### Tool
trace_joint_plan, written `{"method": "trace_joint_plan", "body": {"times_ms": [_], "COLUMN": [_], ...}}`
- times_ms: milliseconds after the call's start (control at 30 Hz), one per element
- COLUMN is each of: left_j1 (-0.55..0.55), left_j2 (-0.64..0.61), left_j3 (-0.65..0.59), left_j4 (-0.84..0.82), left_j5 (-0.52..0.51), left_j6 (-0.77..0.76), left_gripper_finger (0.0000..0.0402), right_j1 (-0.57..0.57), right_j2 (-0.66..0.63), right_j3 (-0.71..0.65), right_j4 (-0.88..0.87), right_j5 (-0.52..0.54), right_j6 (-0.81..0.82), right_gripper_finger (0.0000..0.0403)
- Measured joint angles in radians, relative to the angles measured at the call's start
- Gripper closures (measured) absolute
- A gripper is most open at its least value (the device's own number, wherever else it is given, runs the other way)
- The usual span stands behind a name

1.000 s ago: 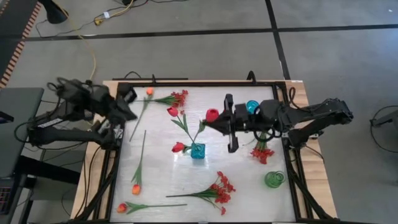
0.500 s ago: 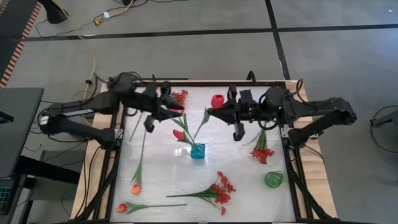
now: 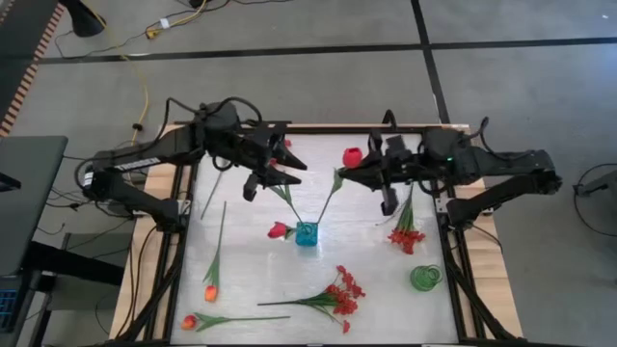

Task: Sort flowers into vase by color
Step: Put the pink flower into the bottom blue vase

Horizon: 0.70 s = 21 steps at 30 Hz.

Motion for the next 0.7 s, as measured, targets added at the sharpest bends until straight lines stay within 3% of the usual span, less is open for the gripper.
{"method": "trace_joint_plan", "body": {"times_ms": [200,400,533,700], "left_j1": [0.0,0.006,0.005,0.005], "left_j2": [-0.024,-0.101,-0.191,-0.304], "left_j3": [0.026,0.007,-0.085,-0.248], "left_j4": [-0.112,-0.259,-0.22,-0.049], "left_j5": [-0.07,-0.134,-0.184,-0.239], "left_j6": [0.053,0.122,0.099,0.022], "left_gripper_finger": [0.0239,0.0239,0.0239,0.0239], "right_j1": [-0.019,-0.051,-0.084,-0.1], "right_j2": [0.038,-0.006,-0.065,-0.109], "right_j3": [-0.002,-0.053,-0.217,-0.362], "right_j4": [-0.038,0.005,0.198,0.395], "right_j5": [0.0,0.0,0.0,0.002], "right_j6": [-0.055,-0.06,0.017,0.11], "right_gripper_finger": [0.0375,0.0378,0.0378,0.0378]}}
